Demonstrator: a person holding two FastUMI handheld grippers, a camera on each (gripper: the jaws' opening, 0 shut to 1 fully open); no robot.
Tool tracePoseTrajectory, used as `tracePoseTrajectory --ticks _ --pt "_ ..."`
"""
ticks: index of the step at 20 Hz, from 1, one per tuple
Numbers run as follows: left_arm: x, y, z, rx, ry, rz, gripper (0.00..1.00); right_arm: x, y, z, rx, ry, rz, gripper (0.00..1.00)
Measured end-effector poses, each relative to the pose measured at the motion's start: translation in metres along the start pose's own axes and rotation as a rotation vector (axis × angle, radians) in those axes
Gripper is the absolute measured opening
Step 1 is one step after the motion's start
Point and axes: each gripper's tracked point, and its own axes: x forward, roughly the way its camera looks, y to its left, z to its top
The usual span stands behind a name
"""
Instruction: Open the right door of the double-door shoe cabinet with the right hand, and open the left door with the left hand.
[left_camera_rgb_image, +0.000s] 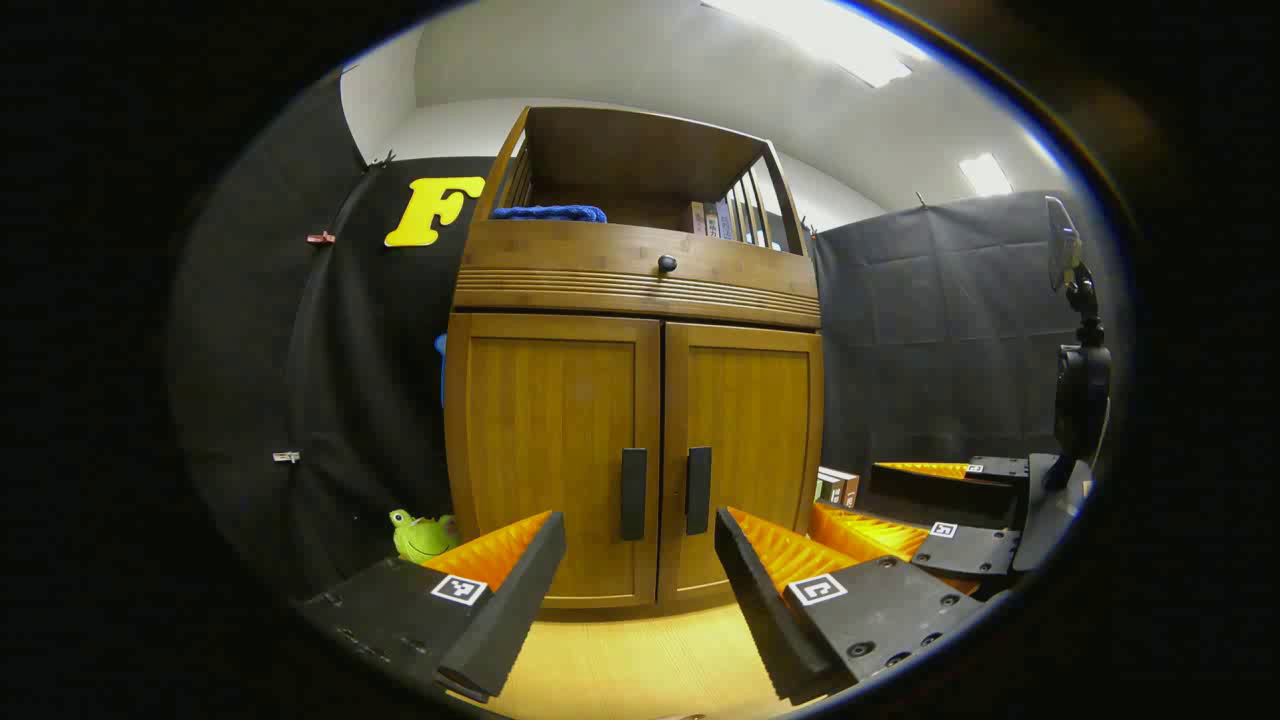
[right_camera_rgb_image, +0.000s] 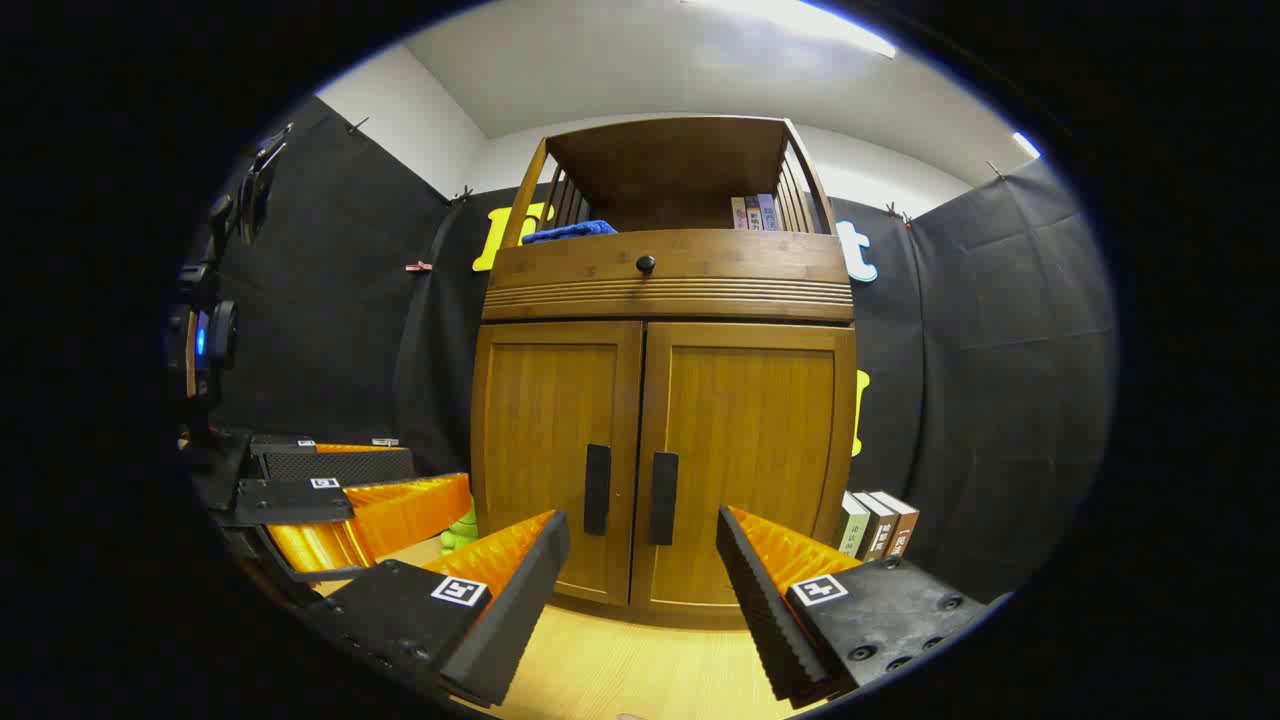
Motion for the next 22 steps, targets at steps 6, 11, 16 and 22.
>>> tracePoseTrajectory --ticks 6,11,16,22 --pt "-0.01 -0.003 0.004 0.001 -0.016 -0.007 0.94 -0.017 0.007 -0.001 -0.005 0.002 0.009 0.94" --pt "-0.017 -0.006 0.004 0.002 -0.016 -0.008 0.94 -0.023 0.005 0.005 -0.008 -0.011 0.002 0.94" --pt "-0.025 -0.014 0.003 0.005 -0.021 -0.019 0.94 -0.027 0.003 0.01 -0.008 -0.028 -0.001 0.94" --pt "-0.035 -0.008 0.002 0.0 -0.026 -0.008 0.94 -0.023 0.001 0.008 -0.001 -0.019 -0.006 0.94"
